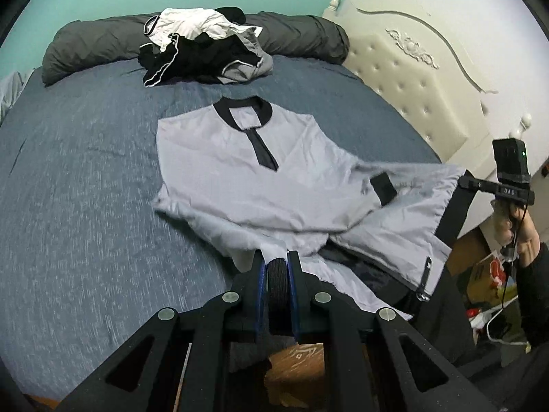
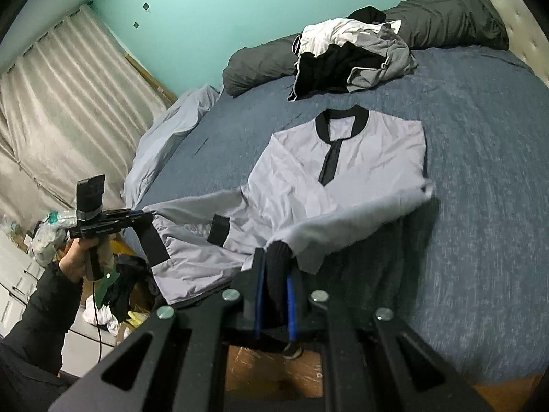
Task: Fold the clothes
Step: 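Lift the hem band with both grippers and fold it over toward the collar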
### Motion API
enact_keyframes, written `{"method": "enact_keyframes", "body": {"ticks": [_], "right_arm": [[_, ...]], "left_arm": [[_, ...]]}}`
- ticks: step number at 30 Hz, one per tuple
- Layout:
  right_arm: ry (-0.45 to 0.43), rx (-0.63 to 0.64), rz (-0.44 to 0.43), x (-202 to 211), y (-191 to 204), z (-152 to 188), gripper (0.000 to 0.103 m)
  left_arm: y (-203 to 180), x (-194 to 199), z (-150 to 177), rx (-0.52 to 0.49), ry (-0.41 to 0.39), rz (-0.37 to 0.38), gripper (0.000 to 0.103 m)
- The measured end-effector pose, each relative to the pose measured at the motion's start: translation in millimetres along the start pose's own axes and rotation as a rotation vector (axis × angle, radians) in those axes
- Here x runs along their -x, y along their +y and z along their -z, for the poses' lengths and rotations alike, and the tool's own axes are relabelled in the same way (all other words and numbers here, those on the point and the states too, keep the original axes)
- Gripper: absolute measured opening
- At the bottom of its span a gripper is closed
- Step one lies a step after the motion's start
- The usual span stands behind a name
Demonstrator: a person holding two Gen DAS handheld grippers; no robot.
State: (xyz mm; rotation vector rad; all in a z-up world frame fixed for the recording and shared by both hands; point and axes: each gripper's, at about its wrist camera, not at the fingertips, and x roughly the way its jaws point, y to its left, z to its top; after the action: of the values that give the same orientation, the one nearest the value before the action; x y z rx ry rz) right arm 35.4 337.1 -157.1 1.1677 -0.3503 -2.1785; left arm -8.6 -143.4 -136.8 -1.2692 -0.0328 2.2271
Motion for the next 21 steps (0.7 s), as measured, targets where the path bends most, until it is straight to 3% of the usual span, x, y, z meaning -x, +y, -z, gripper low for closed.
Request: {"method": "enact_keyframes", "body": {"ticks": [11, 21], "right_arm": [[-0.012, -0.052, -0.009, -44, -43, -129, 0.009], [0.022, -0.143, 0.043, -130, -133, -234, 0.009]], "left_arm": [[65, -52, -130, 0.081, 0.004, 0.002, 0.012], [164, -169, -223, 0.207, 0.059, -0.038, 0.012]]}}
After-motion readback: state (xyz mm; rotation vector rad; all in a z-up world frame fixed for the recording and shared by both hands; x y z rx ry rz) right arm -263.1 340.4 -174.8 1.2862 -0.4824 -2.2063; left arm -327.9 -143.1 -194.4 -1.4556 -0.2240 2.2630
